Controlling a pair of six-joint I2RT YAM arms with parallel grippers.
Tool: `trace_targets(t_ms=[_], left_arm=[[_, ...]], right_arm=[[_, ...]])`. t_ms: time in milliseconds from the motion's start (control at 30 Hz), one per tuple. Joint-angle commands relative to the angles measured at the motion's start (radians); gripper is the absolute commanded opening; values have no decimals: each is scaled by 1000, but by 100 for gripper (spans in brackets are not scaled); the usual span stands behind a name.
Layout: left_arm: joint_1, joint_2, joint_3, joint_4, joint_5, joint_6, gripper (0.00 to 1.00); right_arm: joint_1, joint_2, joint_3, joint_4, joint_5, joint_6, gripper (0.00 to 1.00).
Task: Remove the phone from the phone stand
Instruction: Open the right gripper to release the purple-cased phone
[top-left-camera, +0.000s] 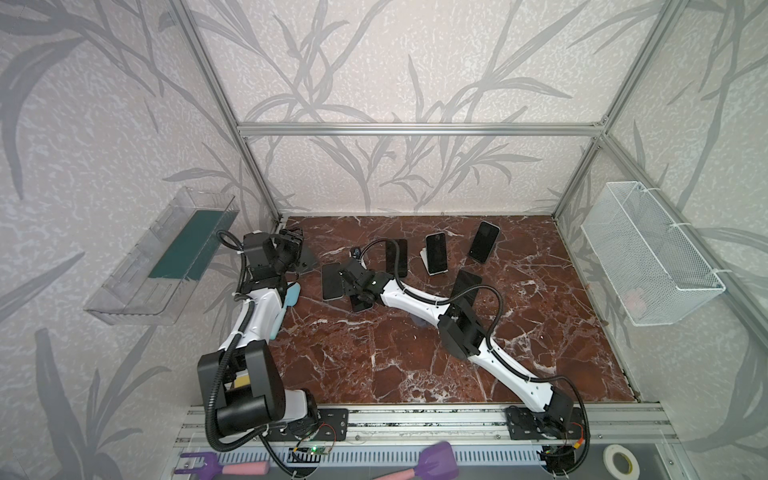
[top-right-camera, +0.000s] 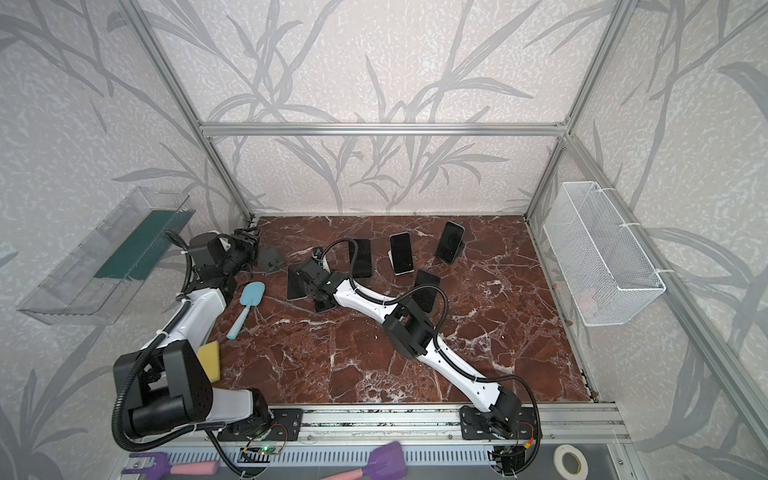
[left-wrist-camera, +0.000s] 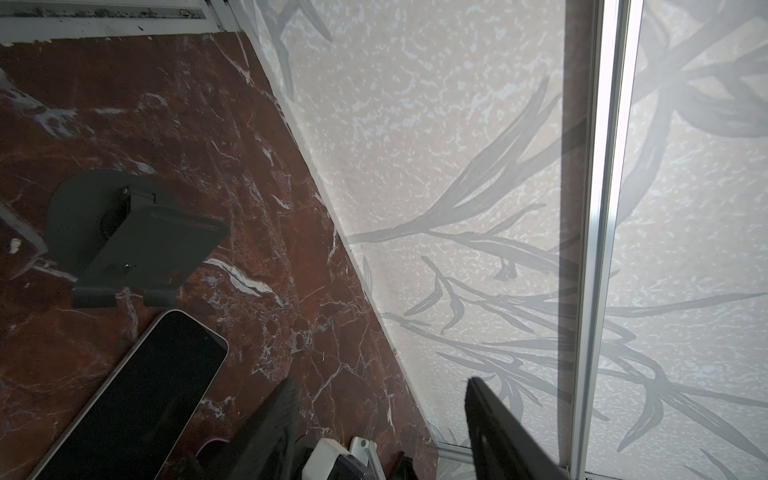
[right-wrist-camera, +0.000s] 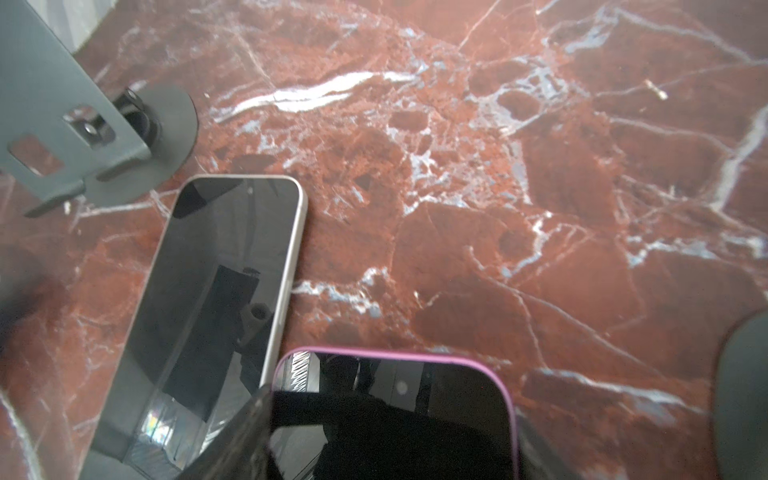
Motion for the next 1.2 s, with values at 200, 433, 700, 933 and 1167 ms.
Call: trace_targets(t_ms=[200,433,700,933,1167], left_arm=[[8,8,6,31,26,-13,64],[8,0,-4,32,16,-18,64],[9,-4,-3,38,20,-21,64],[8,-30,-6,9,-17,10,64],[8,-24,-6,21,-2,-4,64]], right_arm=[[-40,38,32,-30,-119,72,79],[-46,14,86,-73,-155,1,84],[-4,-233,-101,-56,-52,-155,84],[105,-504,-516,52,69,-297,81],[150,-590,-765,34,72,-332,85]])
